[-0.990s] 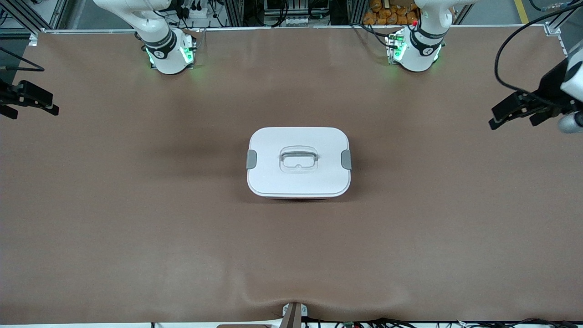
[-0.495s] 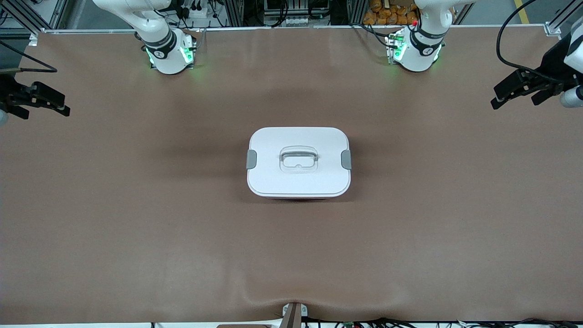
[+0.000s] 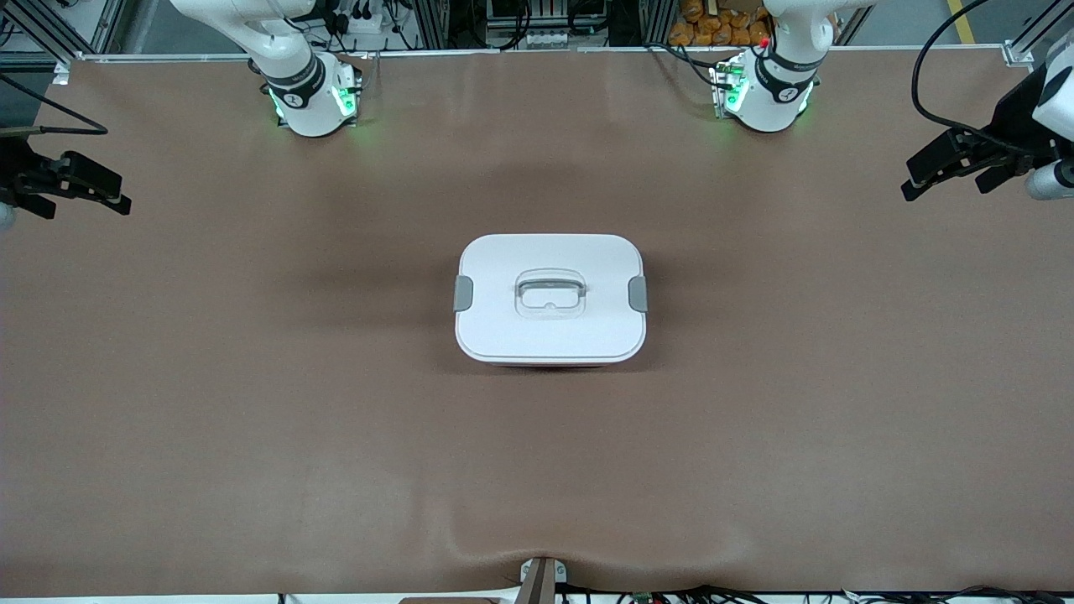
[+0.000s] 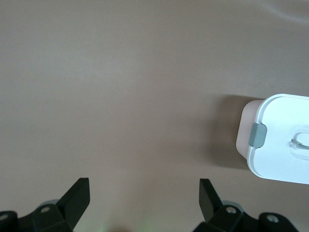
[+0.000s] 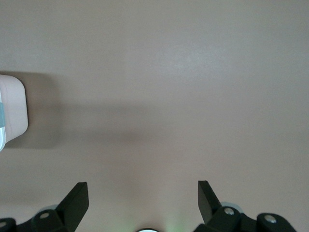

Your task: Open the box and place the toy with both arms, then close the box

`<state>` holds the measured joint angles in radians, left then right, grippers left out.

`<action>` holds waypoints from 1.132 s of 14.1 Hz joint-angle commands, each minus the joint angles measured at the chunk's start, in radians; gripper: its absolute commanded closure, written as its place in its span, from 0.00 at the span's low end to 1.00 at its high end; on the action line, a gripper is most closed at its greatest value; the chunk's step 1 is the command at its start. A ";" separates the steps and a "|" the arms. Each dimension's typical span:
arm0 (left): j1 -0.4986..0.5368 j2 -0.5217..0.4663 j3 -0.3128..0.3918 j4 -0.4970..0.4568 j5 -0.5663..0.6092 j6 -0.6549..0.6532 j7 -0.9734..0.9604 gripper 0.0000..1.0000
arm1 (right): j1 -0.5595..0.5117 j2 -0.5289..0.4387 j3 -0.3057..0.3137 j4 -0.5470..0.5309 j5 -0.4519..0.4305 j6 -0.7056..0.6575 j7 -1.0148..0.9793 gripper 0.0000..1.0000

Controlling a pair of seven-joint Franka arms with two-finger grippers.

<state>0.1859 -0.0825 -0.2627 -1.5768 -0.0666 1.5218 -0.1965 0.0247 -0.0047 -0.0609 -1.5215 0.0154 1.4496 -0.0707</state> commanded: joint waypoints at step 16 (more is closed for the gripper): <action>-0.180 0.015 0.197 -0.003 0.024 -0.029 0.025 0.00 | -0.026 0.002 -0.008 0.015 0.011 -0.012 0.005 0.00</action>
<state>0.0154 -0.0735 -0.0754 -1.5857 -0.0634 1.5013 -0.1906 0.0125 -0.0047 -0.0774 -1.5215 0.0154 1.4495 -0.0698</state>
